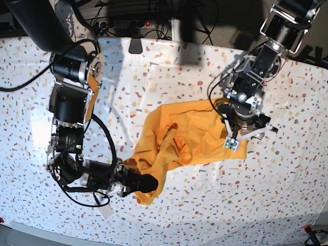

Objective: Fold the T-shirt properly
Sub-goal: 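Fold the lifted end with the right gripper over toward the left gripper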

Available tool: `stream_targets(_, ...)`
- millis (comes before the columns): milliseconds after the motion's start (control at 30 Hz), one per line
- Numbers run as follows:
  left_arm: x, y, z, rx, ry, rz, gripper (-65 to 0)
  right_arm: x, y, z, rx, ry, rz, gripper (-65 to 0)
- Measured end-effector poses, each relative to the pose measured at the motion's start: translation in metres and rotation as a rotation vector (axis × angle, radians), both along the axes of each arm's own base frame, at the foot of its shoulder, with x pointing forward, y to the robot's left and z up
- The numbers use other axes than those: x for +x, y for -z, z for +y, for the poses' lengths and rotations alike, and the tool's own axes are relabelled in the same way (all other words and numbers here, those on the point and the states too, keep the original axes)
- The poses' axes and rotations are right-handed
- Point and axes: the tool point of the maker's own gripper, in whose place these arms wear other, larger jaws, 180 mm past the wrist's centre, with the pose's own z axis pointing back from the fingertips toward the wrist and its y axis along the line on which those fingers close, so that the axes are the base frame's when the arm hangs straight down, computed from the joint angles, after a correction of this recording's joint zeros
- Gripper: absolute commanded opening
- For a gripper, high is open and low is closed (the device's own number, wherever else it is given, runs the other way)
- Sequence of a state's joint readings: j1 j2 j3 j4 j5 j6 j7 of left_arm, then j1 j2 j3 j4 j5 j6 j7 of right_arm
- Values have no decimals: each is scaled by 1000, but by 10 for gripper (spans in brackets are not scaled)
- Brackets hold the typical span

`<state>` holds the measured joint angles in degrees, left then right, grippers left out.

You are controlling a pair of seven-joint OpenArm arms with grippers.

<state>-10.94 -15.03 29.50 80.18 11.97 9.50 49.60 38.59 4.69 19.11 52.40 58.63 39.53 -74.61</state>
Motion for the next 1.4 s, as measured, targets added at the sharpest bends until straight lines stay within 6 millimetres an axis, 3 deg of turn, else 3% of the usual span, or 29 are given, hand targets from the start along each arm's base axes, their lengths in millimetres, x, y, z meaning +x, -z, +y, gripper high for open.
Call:
stream_targets(300,7,-10,-76,-153,64,1,-345,-1,-6,44,16,-64,-3,-650)
stream_targets(467,7,-10,-72,-136,63,-2,-345,-6,8,57,-50,-88,24,-650)
stream_targets(733,7,-10,-71,-134,61,0,-345,-12,12,86,-45,-116,35,-650)
stream_targets(900,6,-9,-70,-132,58,5,-345,-15,25,91,-97,-115,53,-650)
stream_targets(967,6,-9,-70,-132,58,6,-345,-18,33,88,-123,-116,67,-515)
stream_targets(1067,6,-9,-70,-132,58,6,-345,-17,28,91,-98,-116,60,-316)
stream_targets(1267,7,-9,-69,-122,57,5,-345,-31,-9,111,115,-207,42,-290)
stream_targets(1400,8,-13,-56,-22,49,-6,-345,-32,-10,111,117,-217,43,-290)
